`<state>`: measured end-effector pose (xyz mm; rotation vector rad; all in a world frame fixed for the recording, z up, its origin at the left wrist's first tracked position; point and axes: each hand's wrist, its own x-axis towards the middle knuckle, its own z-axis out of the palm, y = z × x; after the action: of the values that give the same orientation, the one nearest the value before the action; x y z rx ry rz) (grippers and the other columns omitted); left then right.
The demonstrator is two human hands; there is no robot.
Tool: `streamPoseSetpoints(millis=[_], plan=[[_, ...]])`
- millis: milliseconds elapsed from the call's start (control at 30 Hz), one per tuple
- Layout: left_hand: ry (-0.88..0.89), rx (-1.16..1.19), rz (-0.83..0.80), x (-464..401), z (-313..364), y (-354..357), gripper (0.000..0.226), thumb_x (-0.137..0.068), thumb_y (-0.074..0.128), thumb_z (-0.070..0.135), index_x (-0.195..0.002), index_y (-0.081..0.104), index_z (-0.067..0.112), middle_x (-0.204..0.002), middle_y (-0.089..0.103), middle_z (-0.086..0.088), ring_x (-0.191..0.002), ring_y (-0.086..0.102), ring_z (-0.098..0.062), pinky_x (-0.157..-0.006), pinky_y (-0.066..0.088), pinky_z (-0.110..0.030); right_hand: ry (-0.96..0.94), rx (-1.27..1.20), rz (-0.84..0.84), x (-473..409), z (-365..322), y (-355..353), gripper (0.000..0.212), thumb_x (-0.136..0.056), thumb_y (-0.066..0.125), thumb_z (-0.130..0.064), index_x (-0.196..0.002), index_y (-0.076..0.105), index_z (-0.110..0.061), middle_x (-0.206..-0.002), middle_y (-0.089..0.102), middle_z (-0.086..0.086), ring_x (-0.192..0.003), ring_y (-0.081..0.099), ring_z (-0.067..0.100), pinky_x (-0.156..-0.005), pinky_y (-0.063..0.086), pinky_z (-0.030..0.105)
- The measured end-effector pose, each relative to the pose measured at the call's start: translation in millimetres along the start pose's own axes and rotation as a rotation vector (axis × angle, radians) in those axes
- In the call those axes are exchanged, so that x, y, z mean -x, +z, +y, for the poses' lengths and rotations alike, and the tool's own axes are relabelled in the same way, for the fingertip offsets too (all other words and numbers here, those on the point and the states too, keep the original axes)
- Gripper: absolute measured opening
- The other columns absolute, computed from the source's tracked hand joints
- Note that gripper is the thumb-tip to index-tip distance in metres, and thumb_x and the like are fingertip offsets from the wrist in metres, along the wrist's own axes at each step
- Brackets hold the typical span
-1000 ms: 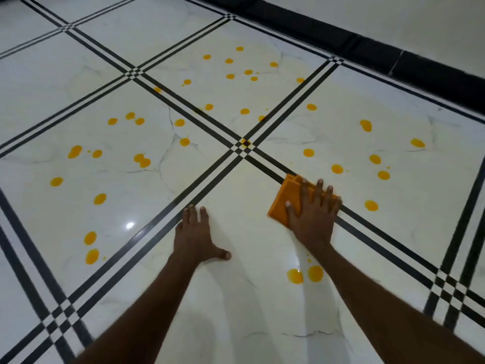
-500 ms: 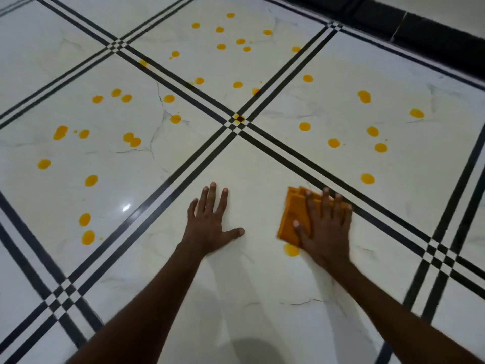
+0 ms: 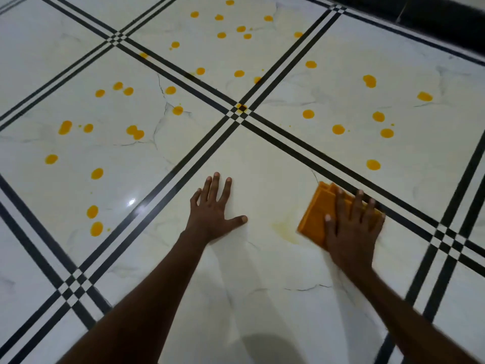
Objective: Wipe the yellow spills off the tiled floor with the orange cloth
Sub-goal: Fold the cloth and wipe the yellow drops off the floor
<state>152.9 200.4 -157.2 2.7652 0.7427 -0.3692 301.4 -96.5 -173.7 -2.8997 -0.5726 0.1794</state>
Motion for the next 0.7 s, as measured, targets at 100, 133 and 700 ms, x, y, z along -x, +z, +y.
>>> streamPoseSetpoints(millis=[100,133,700], plan=[[0.011,0.001,-0.001,0,-1,2,0.107,-0.074,0.03,0.089,-0.154,-0.016,0.035,-0.163,-0.023,-0.002,-0.151,-0.018,-0.021,-0.121,0.003,-0.049,0.006,-0.024,-0.012,55,-47,11,0.072,-0.101,0.028,-0.053,-0.164,0.014,-0.024,-0.171,0.009,0.018,-0.155,0.009,0.047,-0.123,0.007,0.067],[0.021,-0.006,-0.006,-1,-3,2,0.107,-0.073,0.028,0.09,-0.154,-0.016,0.036,-0.164,-0.023,-0.002,-0.151,-0.017,-0.022,-0.12,0.003,-0.049,-0.081,-0.029,-0.016,52,-67,16,0.072,-0.1,0.031,-0.053,-0.164,0.012,-0.025,-0.171,0.007,0.017,-0.156,0.007,0.046,-0.124,0.002,0.065],[0.035,-0.079,-0.072,-9,1,-17,0.106,-0.082,0.056,0.07,-0.157,-0.006,0.028,-0.165,-0.011,-0.011,-0.153,-0.005,-0.029,-0.118,0.017,-0.049,-0.458,0.062,-0.053,-69,-76,10,0.082,-0.095,0.026,-0.073,-0.164,0.016,-0.03,-0.171,0.014,0.014,-0.156,0.014,0.042,-0.123,0.008,0.064]])
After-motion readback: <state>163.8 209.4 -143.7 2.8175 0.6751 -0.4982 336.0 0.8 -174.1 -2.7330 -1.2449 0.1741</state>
